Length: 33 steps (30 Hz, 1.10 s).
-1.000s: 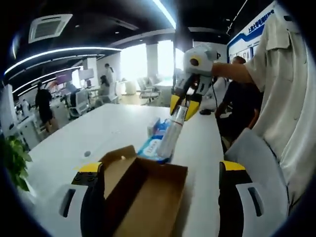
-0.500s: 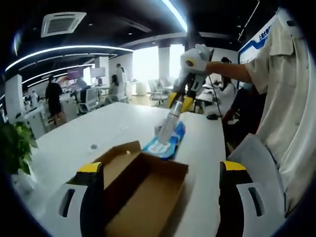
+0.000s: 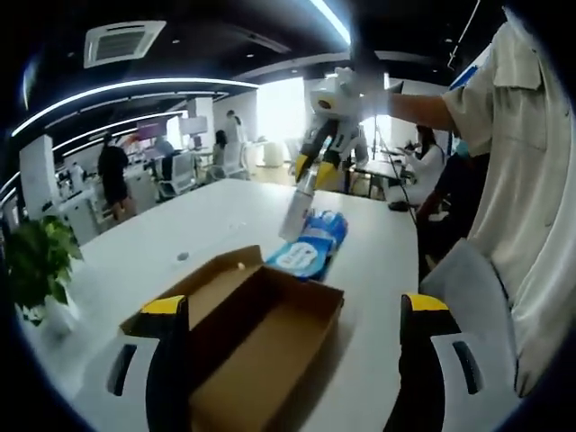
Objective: Operate the shoe box by opening the lid, removing the specified soft item, and placing it in the target area until the item is outside and the box remains undamaged.
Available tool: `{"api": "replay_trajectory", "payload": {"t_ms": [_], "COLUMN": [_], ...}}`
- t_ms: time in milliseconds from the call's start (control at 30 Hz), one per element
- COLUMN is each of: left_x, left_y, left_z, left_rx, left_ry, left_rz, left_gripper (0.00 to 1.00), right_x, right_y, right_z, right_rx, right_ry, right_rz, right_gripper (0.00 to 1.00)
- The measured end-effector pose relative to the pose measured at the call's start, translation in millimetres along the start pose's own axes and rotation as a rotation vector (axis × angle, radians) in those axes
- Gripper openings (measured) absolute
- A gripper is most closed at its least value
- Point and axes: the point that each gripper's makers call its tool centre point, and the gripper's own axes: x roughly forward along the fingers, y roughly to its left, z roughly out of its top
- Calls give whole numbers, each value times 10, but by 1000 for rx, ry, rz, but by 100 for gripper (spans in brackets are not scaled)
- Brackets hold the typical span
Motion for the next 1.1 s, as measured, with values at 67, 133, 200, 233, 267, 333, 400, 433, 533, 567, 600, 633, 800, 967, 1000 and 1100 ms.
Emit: {"api": "replay_trajectory", "payload": {"t_ms": [67, 133, 200, 233, 267, 333, 400, 433, 533, 567, 600, 633, 800, 967, 1000, 1100], "left_x": [-31, -57, -89, -107, -118, -145, -166, -170, -173, -175, -176, -177, -175, -185, -188, -197], "left_y": [10, 26, 53, 61, 69, 87, 102, 107, 115, 116, 116, 116, 129, 162, 168, 174], "left_z": [-7, -18, -36, -49, -59, -75, -90, -93, -106, -105, -100, -92, -111, -107, -109, -136], "left_rx": [-14, -25, -41, -49, -53, -66, -75, -75, -77, -79, -81, -84, -86, -90, -93, -103], "left_ry": [-10, -16, -22, -24, -24, -30, -33, -34, -29, -30, -33, -39, -33, -33, -32, -29], "left_rz": [14, 28, 49, 57, 65, 83, 99, 103, 116, 122, 127, 132, 145, 153, 157, 165], "left_gripper": [100, 100, 100, 100, 100, 100, 100, 100, 100, 100, 100, 100, 100, 100, 100, 100], "right_x": [15, 23, 35, 47, 54, 79, 110, 123, 174, 187, 207, 217, 259, 313, 327, 383], "right_y": [-50, -90, -131, -162, -179, -229, -271, -292, -363, -376, -400, -413, -477, -531, -545, -596], "right_z": [-26, -49, -72, -92, -115, -167, -209, -233, -334, -348, -367, -385, -477, -582, -598, -651], "right_rx": [-5, -8, -10, -14, -18, -26, -24, -22, -30, -31, -35, -36, -47, -63, -68, -87], "right_ry": [19, 32, 46, 57, 69, 94, 109, 118, 173, 181, 191, 201, 251, 294, 301, 323], "right_rz": [4, 6, 12, 13, 15, 16, 24, 28, 40, 42, 42, 44, 45, 44, 41, 38], "right_gripper": [17, 17, 17, 17, 17, 17, 17, 17, 17, 17, 17, 17, 17, 17, 17, 17]}}
